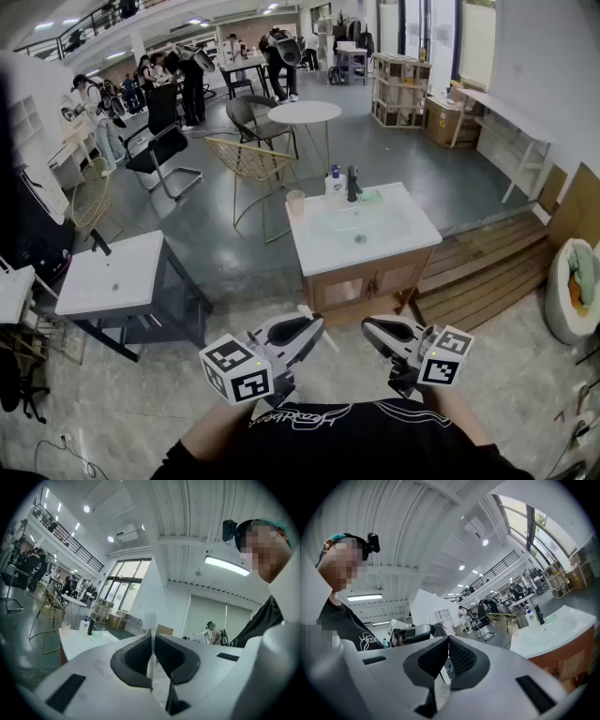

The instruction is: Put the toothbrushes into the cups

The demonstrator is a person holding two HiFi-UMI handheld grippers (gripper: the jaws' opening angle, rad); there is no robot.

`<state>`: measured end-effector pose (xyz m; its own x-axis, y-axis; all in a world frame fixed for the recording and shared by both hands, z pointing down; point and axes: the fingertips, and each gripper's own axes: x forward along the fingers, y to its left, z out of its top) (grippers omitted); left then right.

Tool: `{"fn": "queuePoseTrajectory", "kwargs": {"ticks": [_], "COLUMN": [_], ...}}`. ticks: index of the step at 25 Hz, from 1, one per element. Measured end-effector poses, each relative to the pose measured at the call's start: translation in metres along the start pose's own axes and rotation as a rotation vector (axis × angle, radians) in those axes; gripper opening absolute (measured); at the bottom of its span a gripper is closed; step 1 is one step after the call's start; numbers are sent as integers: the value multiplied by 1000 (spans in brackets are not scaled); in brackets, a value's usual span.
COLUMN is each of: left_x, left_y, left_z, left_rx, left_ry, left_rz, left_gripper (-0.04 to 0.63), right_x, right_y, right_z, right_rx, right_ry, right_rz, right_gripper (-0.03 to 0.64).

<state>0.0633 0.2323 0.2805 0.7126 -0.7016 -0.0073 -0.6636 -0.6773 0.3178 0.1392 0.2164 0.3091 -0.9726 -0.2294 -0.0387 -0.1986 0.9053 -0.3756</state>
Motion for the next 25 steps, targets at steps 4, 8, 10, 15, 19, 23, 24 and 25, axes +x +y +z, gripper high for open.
{"fn": "queuePoseTrajectory", "kwargs": {"ticks": [4,8,10,15,19,23,24,25], "left_x": [4,8,11,20,26,27,27,28], "left_y": [-8,-13,-15,-20,-20,-13,-10,-8], "left_z": [-1,-2,-1,1,-1,-4,-4,-4], "left_rx": [-3,5,7,15,16,6,1,-5], "left_ry": [6,6,4,5,8,17,18,19], "left_rz": [4,5,1,-6,-6,9,13,17], "left_gripper": [23,23,23,23,23,23,23,23], "right_x": [-10,-16,-20,-29,-33,-31,-29,-28], "right_y": [4,4,2,-4,-10,-19,-20,-21], "right_z": [4,6,8,15,16,14,14,13], "right_rx": [-12,-19,-21,-12,0,18,21,24], "right_ry": [-6,-14,-18,-35,-45,-45,-42,-38], "right_rz": [4,8,3,-9,-9,-10,-9,-9], "right_gripper": [29,29,29,31,31,31,31,31]}}
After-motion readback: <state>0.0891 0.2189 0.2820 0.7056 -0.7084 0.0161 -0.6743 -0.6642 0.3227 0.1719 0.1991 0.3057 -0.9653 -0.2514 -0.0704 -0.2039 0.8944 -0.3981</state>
